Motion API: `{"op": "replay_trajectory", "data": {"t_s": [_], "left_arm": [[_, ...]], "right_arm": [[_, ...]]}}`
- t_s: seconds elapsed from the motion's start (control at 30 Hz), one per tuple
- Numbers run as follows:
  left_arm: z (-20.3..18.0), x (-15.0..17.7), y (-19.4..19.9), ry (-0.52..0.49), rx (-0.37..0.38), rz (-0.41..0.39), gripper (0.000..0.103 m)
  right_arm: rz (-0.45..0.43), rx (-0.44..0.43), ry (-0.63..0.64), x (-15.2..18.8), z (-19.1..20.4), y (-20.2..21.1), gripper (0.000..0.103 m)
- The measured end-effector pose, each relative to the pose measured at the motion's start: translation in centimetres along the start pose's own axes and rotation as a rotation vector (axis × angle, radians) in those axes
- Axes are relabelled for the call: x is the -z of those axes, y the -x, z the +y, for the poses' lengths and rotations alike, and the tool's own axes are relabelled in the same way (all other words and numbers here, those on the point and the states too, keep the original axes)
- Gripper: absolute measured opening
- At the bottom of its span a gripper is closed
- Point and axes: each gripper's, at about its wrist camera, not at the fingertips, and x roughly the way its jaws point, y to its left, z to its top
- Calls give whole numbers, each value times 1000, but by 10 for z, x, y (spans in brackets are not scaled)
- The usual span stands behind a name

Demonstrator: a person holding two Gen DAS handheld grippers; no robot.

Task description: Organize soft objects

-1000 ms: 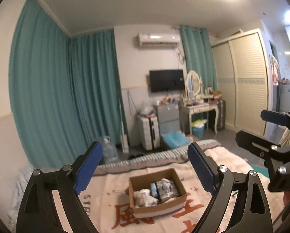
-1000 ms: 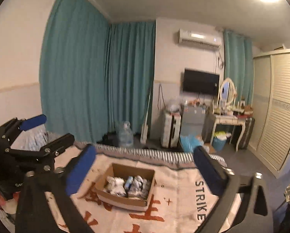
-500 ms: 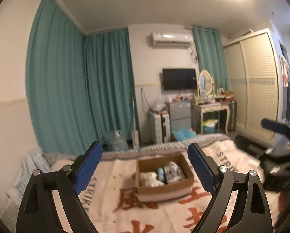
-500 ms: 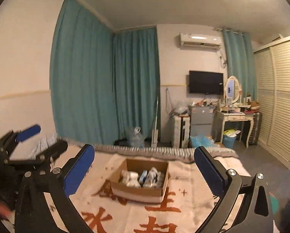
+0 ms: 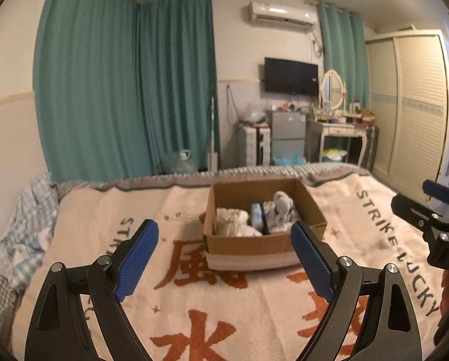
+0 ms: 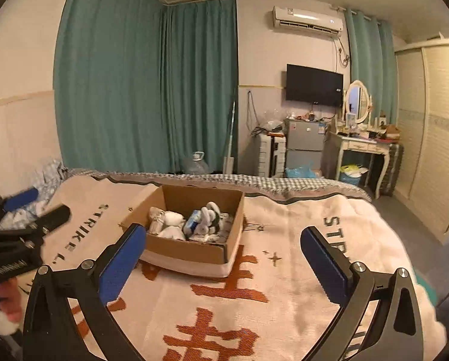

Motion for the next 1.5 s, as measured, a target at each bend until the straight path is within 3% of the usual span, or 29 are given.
{"op": "replay_trajectory", "data": {"t_s": [0.17, 0.53, 1.5], "left_arm": [[-4, 6, -5, -16, 0, 13, 91], [-8, 4, -4, -25, 39, 30, 91], [-11, 0, -4, -26, 45, 8, 91]], "right_arm": [[37, 11, -13, 3, 2, -14, 103], [12, 11, -28, 1, 0, -7, 103], [9, 15, -41, 2, -1, -9, 103]]}}
